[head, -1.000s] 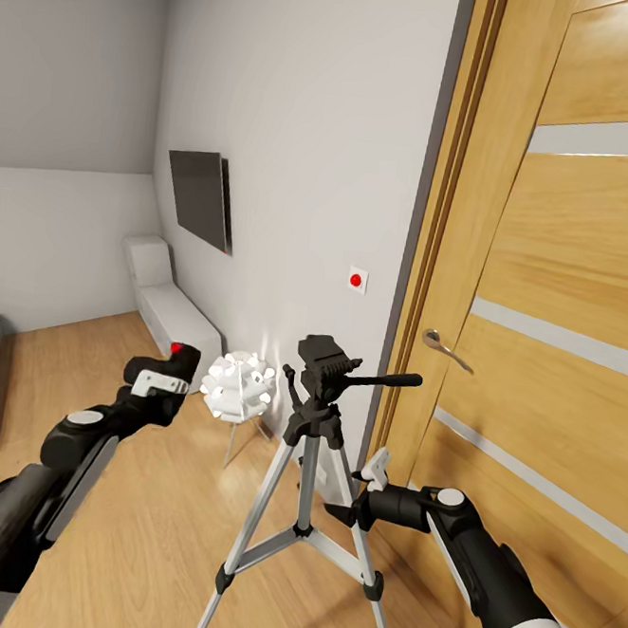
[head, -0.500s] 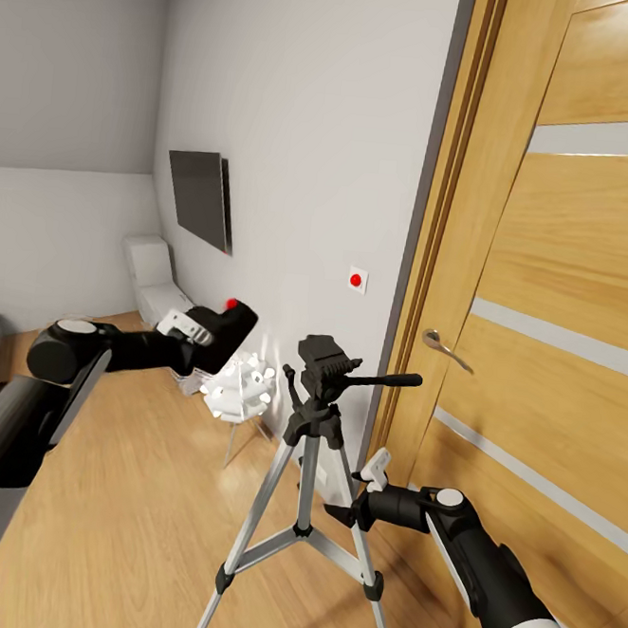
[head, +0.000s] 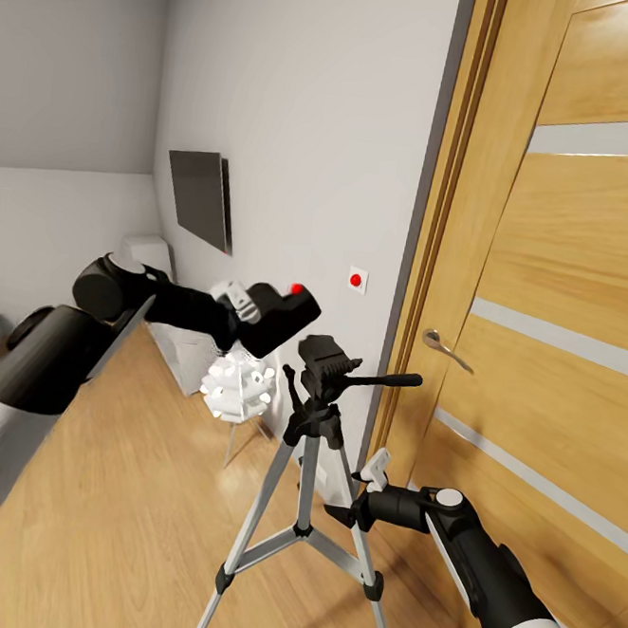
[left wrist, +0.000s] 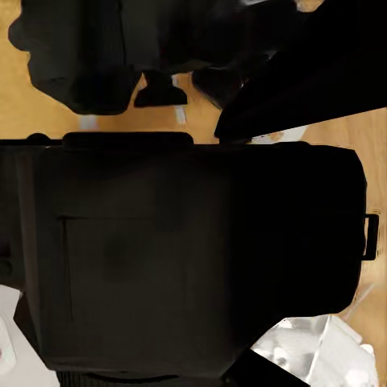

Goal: Attach the digital camera to the camera tripod in the bedroom.

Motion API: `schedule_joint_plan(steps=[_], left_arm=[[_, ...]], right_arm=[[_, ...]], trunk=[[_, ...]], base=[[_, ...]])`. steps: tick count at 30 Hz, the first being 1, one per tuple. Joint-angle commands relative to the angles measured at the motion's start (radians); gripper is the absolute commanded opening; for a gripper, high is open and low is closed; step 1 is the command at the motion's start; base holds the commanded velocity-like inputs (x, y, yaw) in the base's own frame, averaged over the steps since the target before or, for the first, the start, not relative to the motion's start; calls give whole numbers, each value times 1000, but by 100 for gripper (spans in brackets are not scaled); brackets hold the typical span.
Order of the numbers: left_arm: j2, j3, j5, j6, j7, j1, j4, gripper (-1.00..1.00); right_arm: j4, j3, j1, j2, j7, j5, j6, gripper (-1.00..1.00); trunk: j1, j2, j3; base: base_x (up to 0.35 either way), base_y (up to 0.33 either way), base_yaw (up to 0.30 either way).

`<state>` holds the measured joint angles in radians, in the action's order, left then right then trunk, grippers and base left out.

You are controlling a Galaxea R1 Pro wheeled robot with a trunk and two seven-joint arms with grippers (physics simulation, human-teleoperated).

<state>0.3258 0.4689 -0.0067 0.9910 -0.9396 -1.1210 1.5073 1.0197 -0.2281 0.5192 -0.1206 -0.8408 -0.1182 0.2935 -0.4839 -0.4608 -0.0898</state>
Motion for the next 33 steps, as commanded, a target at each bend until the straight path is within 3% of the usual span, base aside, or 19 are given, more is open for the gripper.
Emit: schedule_joint_plan(steps=[1,7,11,33], left_arm=[[1,16,-6,2,-26,-30,-10,-100],[-18,136,24,-14,-134,-203,-109,-100],[-29,118,19,-9,-123,-186,-86,-100],[-29,118,19,-9,-123,-186,-55,-100]], right_arm=[[2,-1,1,0,-3,-5,5,100],[2,-2,1,1,-3,-5,5,100],[9,-2,11,21,-15,-9,2,100],[9,-2,11,21,-15,-9,2,100]], trunk=[[-1,-2,-2],[-1,-2,-2],[-1,-2,-2],[-1,-2,-2]], base=[[0,0,0],[0,0,0],[0,0,0],[0,0,0]])
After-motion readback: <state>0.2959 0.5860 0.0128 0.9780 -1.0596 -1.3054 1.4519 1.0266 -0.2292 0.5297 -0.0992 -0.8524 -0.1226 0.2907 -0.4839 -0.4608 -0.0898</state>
